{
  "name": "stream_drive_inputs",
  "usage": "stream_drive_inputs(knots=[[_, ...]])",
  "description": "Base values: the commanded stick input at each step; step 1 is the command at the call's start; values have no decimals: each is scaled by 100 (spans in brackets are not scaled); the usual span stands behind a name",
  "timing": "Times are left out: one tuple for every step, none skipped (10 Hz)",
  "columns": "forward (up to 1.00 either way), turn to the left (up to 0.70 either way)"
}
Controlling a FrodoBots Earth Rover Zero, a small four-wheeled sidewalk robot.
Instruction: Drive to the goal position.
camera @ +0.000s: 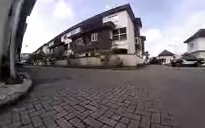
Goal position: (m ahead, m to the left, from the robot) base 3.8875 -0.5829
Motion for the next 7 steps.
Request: stream_drive_inputs(knots=[[70, 0], [70, 0], [70, 0], [70, 0], [70, 0], [70, 0], [70, 0]])
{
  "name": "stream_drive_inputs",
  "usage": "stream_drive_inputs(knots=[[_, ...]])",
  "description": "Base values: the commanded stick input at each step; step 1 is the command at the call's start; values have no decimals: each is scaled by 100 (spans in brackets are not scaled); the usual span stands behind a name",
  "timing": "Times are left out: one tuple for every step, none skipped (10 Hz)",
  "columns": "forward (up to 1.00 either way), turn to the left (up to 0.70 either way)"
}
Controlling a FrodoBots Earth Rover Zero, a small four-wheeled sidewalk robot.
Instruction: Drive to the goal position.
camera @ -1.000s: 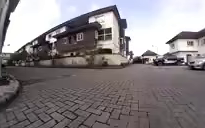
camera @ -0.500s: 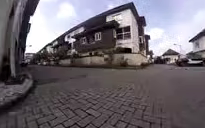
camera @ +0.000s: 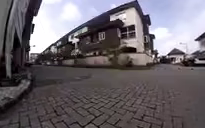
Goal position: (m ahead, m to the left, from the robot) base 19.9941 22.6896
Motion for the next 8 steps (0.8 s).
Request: stream_drive_inputs(knots=[[70, 0], [70, 0], [70, 0], [70, 0], [70, 0], [70, 0], [70, 35], [70, 35]])
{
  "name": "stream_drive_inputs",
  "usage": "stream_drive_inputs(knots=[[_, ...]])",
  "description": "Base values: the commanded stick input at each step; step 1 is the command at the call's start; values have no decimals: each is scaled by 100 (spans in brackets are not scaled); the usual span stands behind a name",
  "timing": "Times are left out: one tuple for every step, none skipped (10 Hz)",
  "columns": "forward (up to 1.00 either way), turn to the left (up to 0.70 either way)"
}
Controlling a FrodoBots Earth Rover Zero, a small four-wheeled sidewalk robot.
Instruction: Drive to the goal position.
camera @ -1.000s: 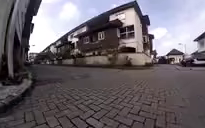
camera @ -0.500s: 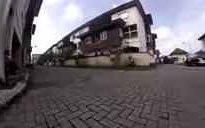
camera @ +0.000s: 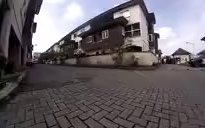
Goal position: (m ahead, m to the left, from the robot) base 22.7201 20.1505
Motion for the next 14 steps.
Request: stream_drive_inputs(knots=[[70, 35], [70, 34], [70, 22], [70, 10], [70, 0], [70, 0], [70, 0], [70, 0], [70, 0], [70, 0], [70, 0], [70, 0], [70, 0], [70, 0]])
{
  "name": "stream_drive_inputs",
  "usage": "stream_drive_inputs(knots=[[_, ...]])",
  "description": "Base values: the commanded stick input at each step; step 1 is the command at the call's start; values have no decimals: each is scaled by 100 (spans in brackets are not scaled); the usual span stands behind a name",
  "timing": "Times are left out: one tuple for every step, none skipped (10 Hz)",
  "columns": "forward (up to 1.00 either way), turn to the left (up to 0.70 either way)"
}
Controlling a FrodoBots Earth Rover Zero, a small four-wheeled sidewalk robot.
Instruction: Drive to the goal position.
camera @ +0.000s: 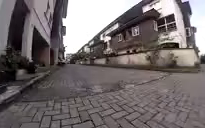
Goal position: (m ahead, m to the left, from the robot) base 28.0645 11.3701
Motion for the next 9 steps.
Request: stream_drive_inputs(knots=[[70, 0], [70, 0], [70, 0], [70, 0], [70, 0], [70, 0], [70, 0], [70, 0], [70, 0]])
